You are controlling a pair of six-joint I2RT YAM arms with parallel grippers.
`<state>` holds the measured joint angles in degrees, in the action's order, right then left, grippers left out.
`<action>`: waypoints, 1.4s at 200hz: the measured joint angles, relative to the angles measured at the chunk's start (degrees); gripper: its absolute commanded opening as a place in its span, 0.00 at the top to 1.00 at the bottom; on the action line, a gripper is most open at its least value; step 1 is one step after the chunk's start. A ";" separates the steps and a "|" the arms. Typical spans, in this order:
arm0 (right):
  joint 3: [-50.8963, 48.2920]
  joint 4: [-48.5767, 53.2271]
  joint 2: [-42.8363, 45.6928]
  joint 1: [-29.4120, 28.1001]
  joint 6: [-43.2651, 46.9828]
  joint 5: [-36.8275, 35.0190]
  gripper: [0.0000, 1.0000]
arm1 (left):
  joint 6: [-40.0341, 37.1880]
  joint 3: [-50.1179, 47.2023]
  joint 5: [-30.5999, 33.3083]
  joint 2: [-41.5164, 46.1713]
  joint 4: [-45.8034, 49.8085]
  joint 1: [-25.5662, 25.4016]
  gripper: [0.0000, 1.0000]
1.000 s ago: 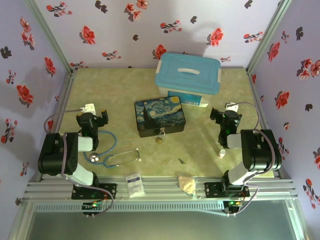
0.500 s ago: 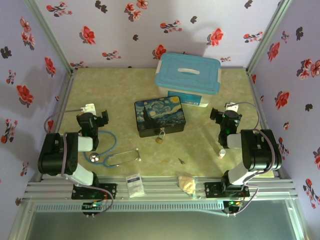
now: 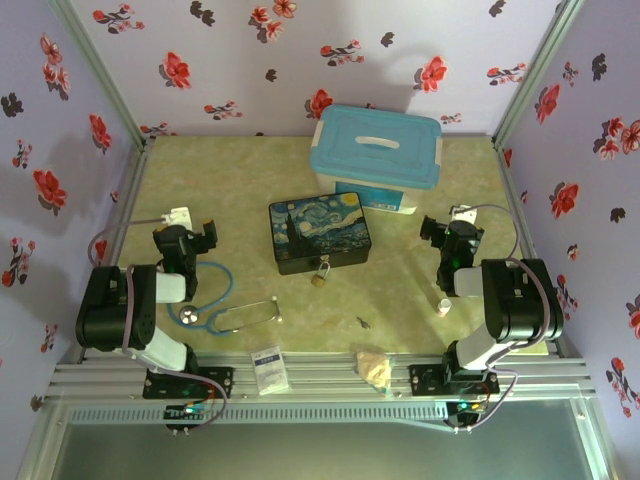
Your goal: Unlock the padlock with the key
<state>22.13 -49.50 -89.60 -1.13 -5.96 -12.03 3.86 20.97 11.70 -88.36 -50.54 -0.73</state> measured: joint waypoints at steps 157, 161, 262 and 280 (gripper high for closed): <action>1.07 13.35 16.83 0.00 -1.46 -0.07 0.01 | 1.46 1.46 1.51 15.08 10.86 0.37 0.00; 1.49 14.97 18.29 0.02 -2.10 -0.24 0.01 | 1.84 1.49 1.60 16.09 11.39 0.37 0.00; 6.47 52.30 39.67 -0.61 -18.78 19.96 0.01 | 27.12 5.18 -22.10 41.35 37.70 -2.16 0.00; 6.91 58.66 38.10 -4.94 -20.20 23.28 0.01 | 28.04 5.60 -26.05 43.69 43.56 -8.48 0.00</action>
<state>29.04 9.17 -51.51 -6.07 -26.15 11.25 31.90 26.57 -14.35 -44.66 -6.98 -9.21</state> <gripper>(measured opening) 0.993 0.997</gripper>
